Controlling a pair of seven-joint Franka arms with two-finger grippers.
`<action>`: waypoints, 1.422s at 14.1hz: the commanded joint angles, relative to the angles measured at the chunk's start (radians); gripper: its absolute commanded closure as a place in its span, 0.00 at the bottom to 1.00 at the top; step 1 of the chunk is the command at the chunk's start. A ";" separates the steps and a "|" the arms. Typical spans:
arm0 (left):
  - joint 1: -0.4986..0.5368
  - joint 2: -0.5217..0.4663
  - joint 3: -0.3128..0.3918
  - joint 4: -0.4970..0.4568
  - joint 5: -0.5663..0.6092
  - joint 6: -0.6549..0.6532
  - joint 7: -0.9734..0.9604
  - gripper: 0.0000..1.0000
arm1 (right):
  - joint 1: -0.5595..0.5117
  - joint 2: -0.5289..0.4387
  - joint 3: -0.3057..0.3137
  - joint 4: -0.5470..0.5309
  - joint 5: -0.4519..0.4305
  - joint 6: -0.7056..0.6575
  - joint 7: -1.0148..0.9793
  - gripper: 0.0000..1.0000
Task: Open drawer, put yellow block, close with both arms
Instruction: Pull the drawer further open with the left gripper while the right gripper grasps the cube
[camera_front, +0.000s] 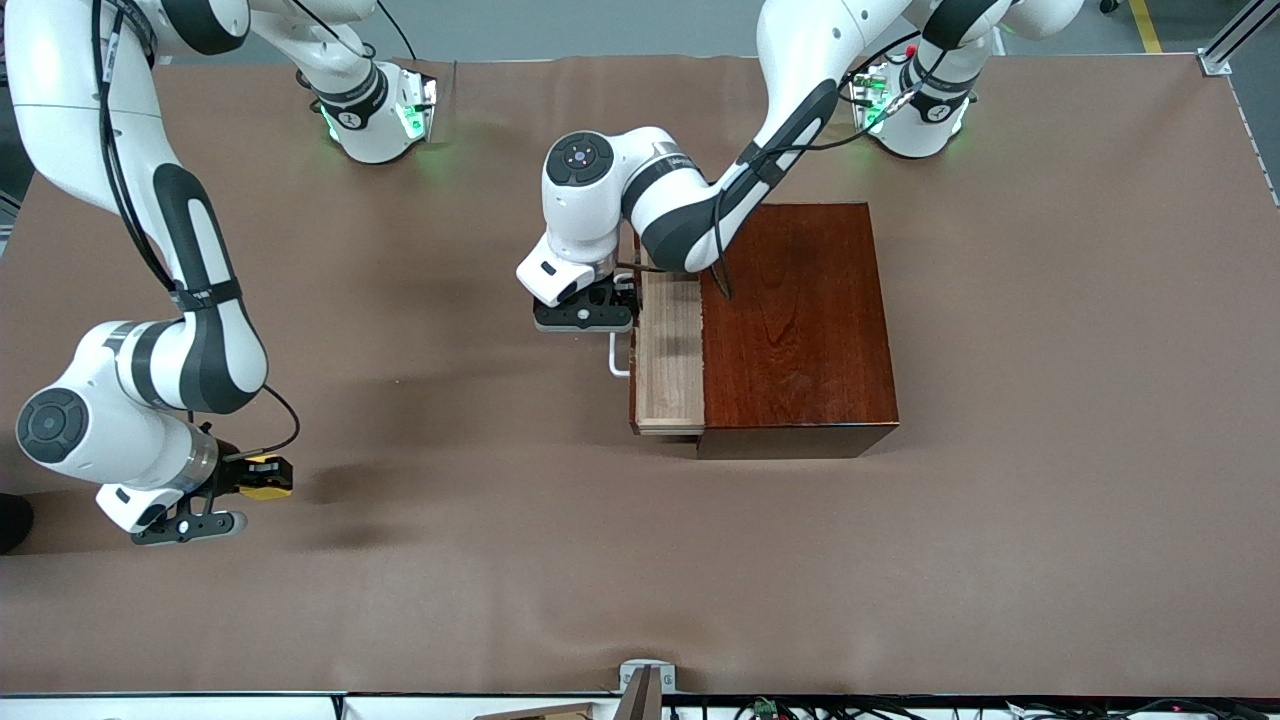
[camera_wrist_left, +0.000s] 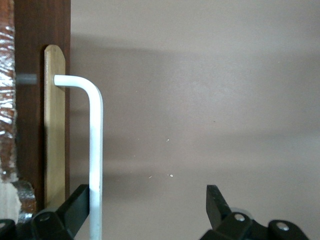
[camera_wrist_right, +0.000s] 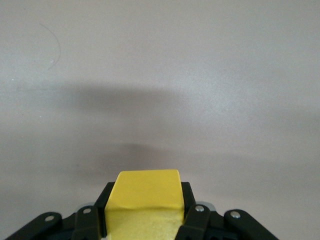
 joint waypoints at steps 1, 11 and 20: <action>-0.022 0.019 -0.009 0.035 -0.020 0.043 -0.023 0.00 | -0.008 -0.044 0.027 -0.006 0.013 -0.045 -0.017 1.00; -0.053 0.045 -0.009 0.049 -0.022 0.153 -0.025 0.00 | -0.008 -0.047 0.028 0.013 0.016 -0.059 -0.071 1.00; -0.053 0.031 -0.012 0.106 -0.042 0.158 -0.060 0.00 | -0.005 -0.056 0.030 0.023 0.034 -0.076 -0.054 1.00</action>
